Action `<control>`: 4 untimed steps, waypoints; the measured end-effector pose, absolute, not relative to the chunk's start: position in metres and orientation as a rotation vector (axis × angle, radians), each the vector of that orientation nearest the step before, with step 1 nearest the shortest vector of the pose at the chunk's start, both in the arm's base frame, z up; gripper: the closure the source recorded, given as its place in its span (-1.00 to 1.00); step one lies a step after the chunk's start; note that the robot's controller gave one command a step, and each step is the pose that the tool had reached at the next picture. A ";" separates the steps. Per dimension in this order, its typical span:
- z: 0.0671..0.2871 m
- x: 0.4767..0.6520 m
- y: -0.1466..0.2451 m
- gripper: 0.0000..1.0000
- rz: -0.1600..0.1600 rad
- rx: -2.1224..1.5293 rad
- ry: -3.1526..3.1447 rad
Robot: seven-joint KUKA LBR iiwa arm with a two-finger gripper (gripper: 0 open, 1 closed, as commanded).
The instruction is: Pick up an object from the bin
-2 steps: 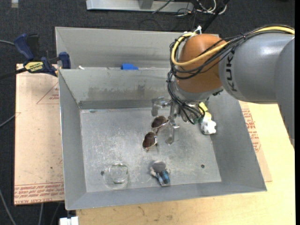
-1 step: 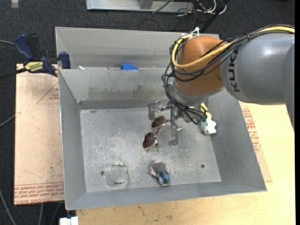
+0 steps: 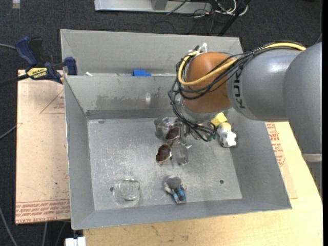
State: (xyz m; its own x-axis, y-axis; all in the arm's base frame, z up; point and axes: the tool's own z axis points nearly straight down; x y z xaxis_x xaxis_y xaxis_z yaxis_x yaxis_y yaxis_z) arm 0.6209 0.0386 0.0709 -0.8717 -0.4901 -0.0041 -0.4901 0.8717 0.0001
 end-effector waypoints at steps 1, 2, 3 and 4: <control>0.071 0.625 0.036 1.00 0.002 -0.967 2.985; 0.071 0.625 0.036 1.00 0.002 -0.967 2.985; 0.073 0.624 0.036 1.00 0.004 -0.967 2.988; 0.092 0.622 0.036 1.00 0.007 -0.970 2.997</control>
Offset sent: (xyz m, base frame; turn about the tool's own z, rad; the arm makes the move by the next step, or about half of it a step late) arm 0.0000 0.0000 0.0000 0.0000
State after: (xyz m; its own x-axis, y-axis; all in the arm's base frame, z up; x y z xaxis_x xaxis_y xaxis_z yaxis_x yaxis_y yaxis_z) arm 0.6218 0.0359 0.0918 -0.8104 -0.5859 0.0063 -0.5858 0.8104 0.0069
